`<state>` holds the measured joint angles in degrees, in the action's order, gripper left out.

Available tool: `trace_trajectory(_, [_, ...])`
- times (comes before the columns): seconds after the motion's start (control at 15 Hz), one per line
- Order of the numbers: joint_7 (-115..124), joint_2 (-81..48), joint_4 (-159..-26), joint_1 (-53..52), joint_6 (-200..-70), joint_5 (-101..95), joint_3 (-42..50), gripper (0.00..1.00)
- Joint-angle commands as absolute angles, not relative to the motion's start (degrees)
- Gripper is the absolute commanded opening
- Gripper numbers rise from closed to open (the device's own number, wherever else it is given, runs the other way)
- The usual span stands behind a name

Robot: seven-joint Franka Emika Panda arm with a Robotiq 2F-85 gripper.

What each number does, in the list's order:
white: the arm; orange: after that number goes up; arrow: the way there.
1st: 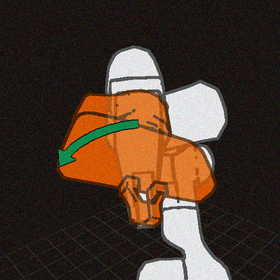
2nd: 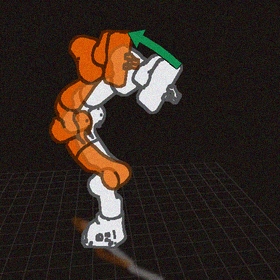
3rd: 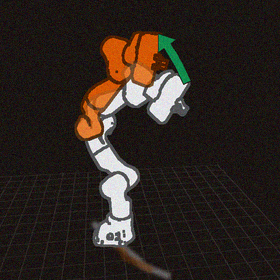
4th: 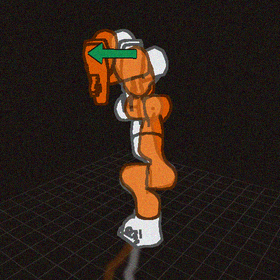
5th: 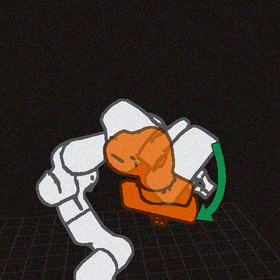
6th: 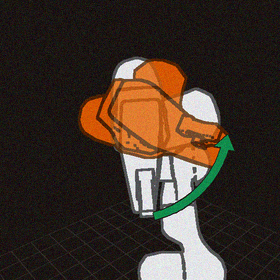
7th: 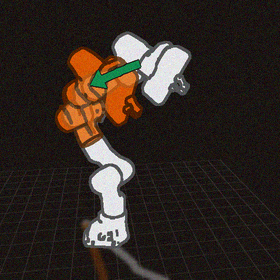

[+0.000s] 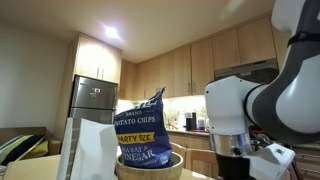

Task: Use the serviette to wipe the table.

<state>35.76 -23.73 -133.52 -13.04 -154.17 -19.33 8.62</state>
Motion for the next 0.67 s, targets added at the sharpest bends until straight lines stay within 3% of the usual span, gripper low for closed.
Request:
trace_trajectory(0.0, [31.44, -27.40, -129.54, -11.97, -152.89, -15.95, 7.80, 1.00])
trace_trajectory(0.27, [28.46, -30.37, -126.87, -12.15, -152.33, -13.36, 8.05, 1.00])
trace_trajectory(0.4, [27.67, -31.66, -125.73, -12.37, -152.42, -12.58, 8.34, 0.74])
trace_trajectory(0.6, [27.03, -32.91, -124.59, -12.65, -152.52, -12.11, 8.61, 0.51])
